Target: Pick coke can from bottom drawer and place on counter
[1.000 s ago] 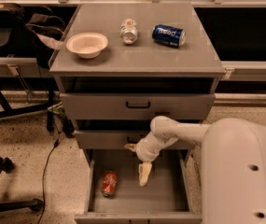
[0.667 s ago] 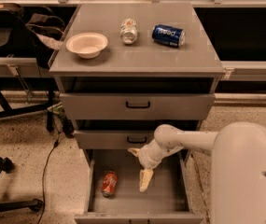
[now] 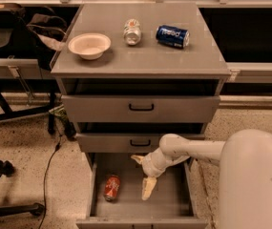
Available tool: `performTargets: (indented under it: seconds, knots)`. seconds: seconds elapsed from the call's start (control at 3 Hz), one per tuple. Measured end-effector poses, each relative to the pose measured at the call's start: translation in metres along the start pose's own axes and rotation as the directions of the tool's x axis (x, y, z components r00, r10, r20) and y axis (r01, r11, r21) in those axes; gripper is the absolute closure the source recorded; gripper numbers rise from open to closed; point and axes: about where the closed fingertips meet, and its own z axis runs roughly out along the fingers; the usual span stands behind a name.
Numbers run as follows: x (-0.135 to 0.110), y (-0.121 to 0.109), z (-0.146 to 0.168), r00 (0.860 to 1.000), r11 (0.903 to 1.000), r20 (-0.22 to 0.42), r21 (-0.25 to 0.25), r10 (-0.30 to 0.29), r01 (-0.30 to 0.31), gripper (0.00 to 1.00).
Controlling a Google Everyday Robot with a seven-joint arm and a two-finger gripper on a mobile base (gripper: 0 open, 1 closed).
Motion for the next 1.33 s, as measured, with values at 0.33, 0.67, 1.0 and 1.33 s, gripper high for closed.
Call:
performTargets:
  seconds: [0.33, 0.67, 1.0, 1.33]
  knots:
    - [0.003, -0.021, 0.019, 0.999, 0.9988, 0.019, -0.03, -0.038, 0.038, 0.0]
    - [0.003, -0.021, 0.019, 0.999, 0.9988, 0.019, -0.03, -0.038, 0.038, 0.0]
    - [-0.001, -0.02, 0.023, 0.999, 0.9992, 0.021, 0.006, -0.039, 0.039, 0.0]
    - [0.015, -0.027, 0.045, 0.999, 0.9981, 0.033, 0.059, -0.022, 0.02, 0.0]
